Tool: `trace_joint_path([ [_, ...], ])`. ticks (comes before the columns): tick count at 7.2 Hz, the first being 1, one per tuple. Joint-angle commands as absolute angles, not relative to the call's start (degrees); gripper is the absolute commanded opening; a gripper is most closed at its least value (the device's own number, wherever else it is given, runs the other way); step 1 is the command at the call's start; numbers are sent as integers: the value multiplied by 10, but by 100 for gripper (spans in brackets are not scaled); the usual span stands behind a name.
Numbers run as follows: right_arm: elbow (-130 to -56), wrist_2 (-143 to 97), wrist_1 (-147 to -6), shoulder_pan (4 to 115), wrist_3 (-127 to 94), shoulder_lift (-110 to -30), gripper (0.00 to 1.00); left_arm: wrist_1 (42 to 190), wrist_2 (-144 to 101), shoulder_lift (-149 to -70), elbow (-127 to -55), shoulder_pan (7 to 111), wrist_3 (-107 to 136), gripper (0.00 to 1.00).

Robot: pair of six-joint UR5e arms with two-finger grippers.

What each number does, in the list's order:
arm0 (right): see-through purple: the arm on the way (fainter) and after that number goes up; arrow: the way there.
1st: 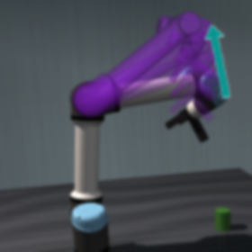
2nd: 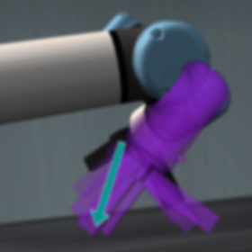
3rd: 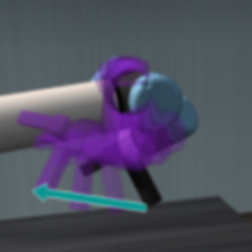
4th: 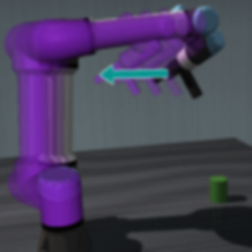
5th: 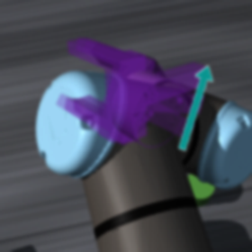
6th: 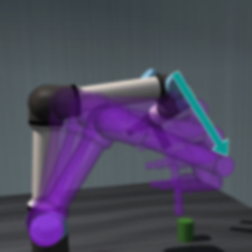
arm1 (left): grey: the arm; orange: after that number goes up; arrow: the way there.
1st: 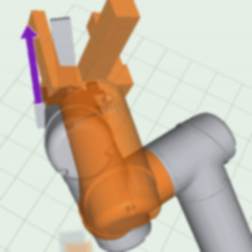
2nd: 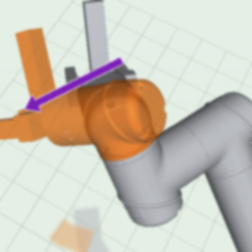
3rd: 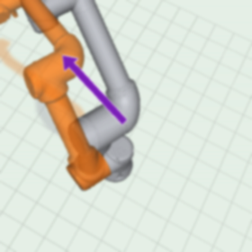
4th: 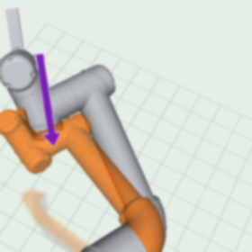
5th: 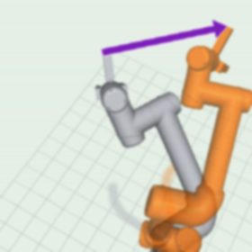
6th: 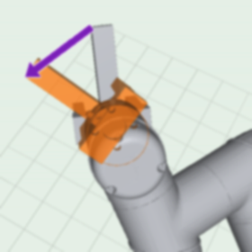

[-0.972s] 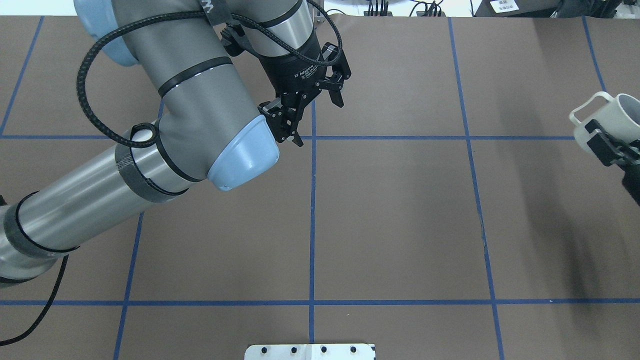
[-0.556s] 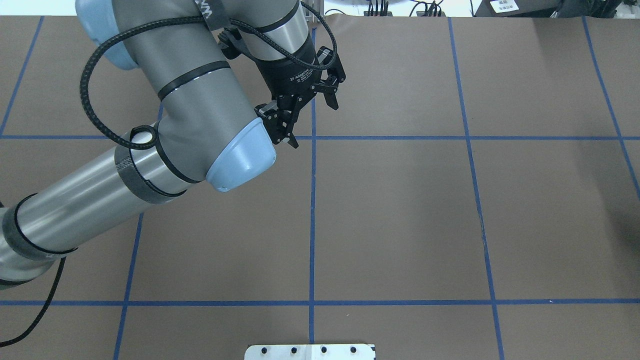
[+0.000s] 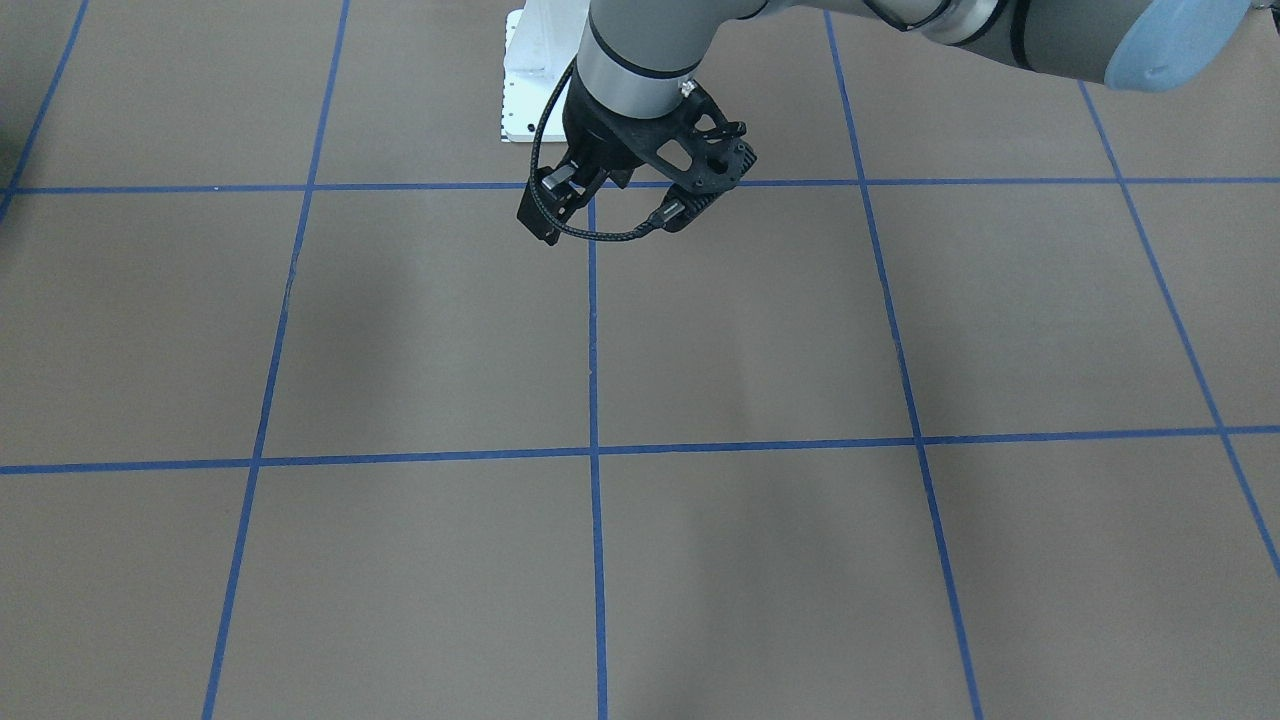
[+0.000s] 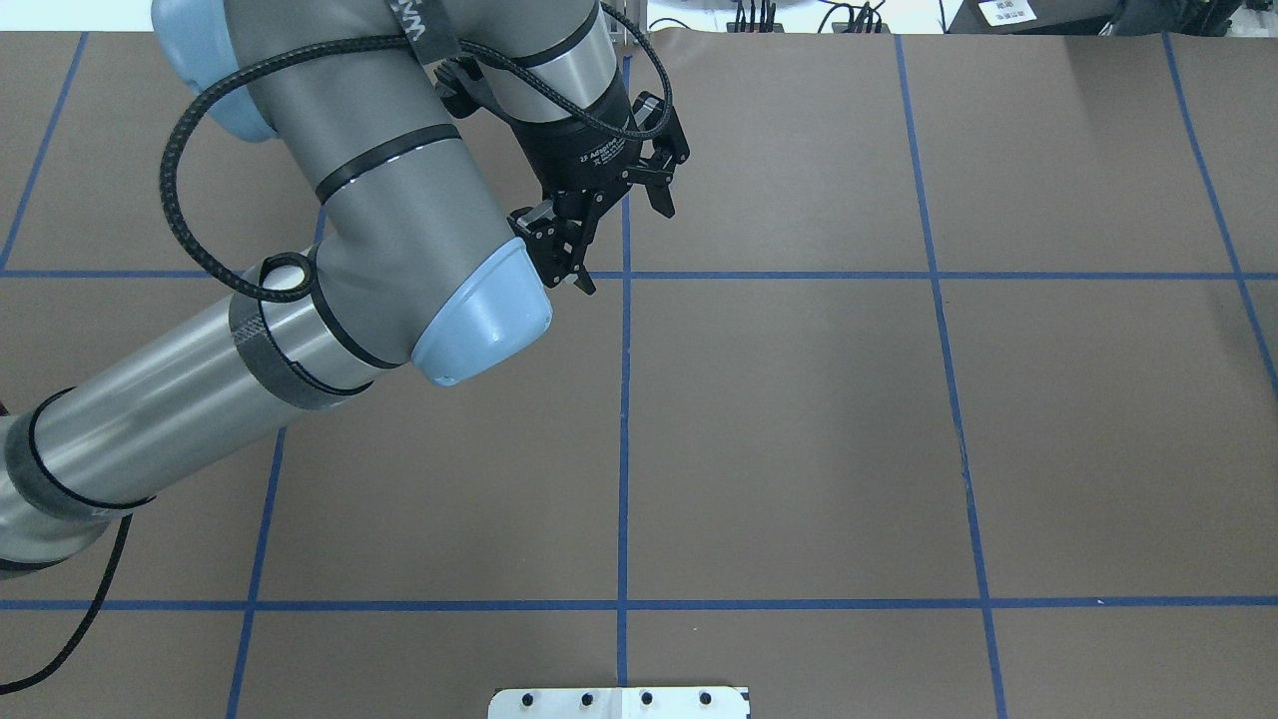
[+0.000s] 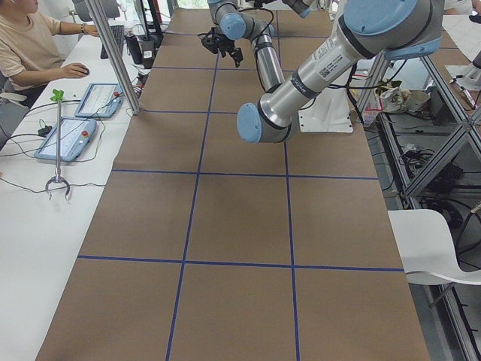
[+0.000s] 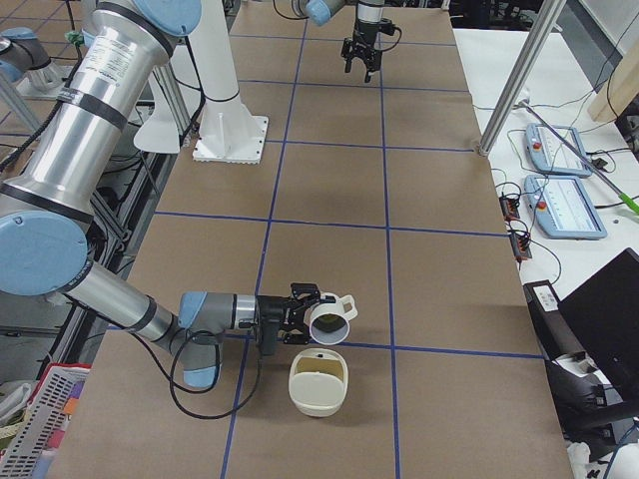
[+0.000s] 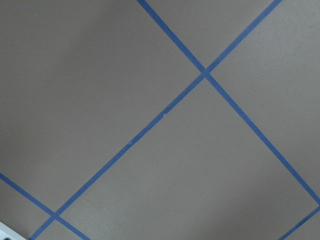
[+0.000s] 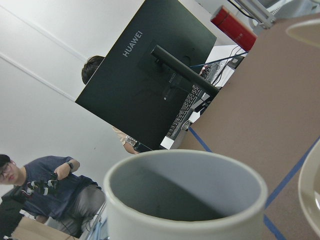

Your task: Left arm hands cup to right arm to dump lemon

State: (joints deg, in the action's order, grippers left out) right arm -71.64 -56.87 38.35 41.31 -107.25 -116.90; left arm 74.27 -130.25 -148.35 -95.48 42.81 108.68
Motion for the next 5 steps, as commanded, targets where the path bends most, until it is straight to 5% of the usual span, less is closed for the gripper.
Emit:
trace_joint_path([
  [1,-709,-668,395,504,-1273,-1160,0,743,-1302,-1485,-955,428,1087,100],
  [3,-636,-890,395,689,-1394,-1083,0,744,-1301,-1484,-956,429,1086,100],
  [5,-625,-893,407,693,-1501,-1085,0,743,-1300,-1485,-956,429,1086,100],
])
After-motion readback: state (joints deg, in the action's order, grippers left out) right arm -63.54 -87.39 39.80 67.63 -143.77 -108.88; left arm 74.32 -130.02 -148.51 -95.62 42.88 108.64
